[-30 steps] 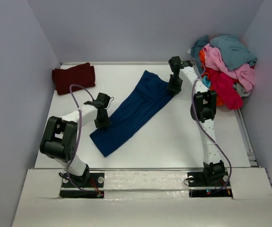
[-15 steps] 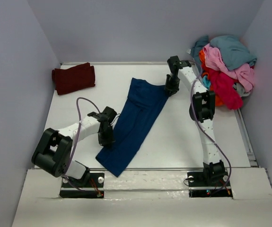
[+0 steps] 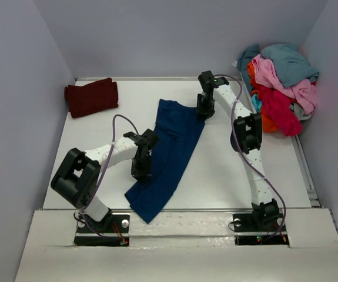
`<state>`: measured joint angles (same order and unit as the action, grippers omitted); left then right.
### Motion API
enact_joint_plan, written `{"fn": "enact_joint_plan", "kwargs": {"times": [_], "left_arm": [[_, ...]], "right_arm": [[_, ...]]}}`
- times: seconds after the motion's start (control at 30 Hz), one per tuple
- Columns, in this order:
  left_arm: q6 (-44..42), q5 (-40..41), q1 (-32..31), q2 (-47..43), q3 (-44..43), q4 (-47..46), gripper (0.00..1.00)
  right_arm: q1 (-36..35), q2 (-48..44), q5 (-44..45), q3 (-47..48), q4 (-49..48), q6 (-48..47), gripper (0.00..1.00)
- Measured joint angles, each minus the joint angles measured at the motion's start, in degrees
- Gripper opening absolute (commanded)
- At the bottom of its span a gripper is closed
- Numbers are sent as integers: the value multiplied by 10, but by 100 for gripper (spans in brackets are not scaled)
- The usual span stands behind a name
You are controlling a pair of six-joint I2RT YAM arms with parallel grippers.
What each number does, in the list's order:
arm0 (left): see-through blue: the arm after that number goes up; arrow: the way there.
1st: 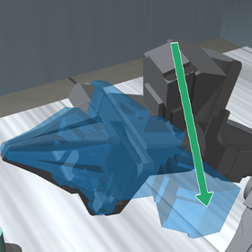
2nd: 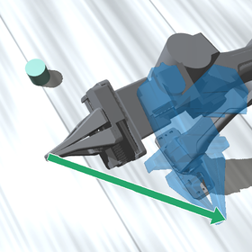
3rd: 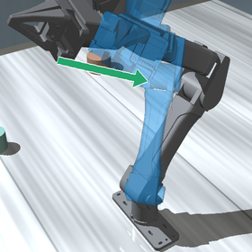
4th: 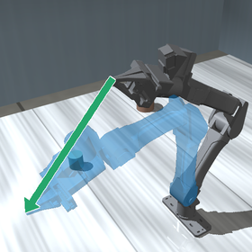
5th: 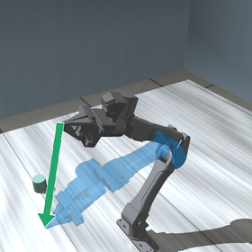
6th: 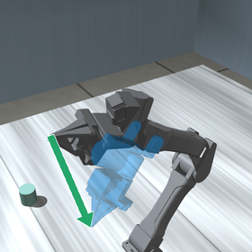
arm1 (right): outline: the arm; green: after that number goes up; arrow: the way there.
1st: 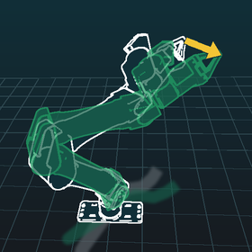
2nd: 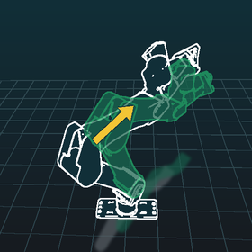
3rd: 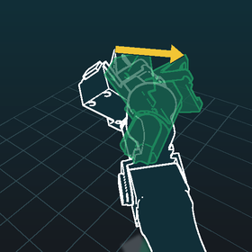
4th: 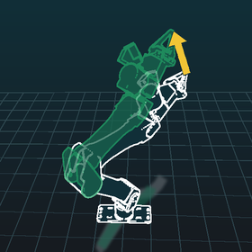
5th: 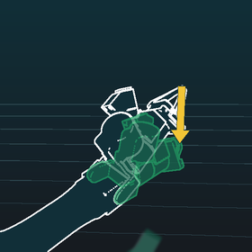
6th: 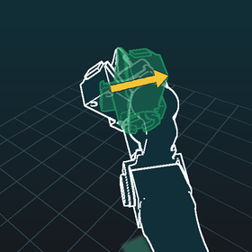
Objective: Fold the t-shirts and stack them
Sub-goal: Rotate the tshirt 90 degrees
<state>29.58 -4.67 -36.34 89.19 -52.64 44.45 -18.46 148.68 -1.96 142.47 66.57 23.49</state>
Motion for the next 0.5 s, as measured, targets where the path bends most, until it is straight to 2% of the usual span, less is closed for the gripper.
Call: {"fn": "enact_joint_plan", "kwargs": {"times": [0.03, 0.07, 0.1, 0.2, 0.27, 0.5], "left_arm": [[-2, 1, 0, 2, -1, 1, 28], [-6, 3, 0, 5, -4, 4, 50], [-5, 5, 0, 8, -7, 7, 59], [-2, 21, -1, 9, -27, 19, 76], [-1, 33, -1, 9, -42, 21, 79], [20, 127, -1, 9, -137, 41, 79]], "right_arm": [[0, 0, 2, 0, 0, 0, 49], [0, 0, 13, 0, 0, 0, 53], [0, 0, 21, 0, 0, 1, 54], [0, -10, 53, -22, -7, 1, 57], [0, -33, 69, -56, -12, 2, 57], [0, -120, 101, -98, -9, 2, 58]]}}
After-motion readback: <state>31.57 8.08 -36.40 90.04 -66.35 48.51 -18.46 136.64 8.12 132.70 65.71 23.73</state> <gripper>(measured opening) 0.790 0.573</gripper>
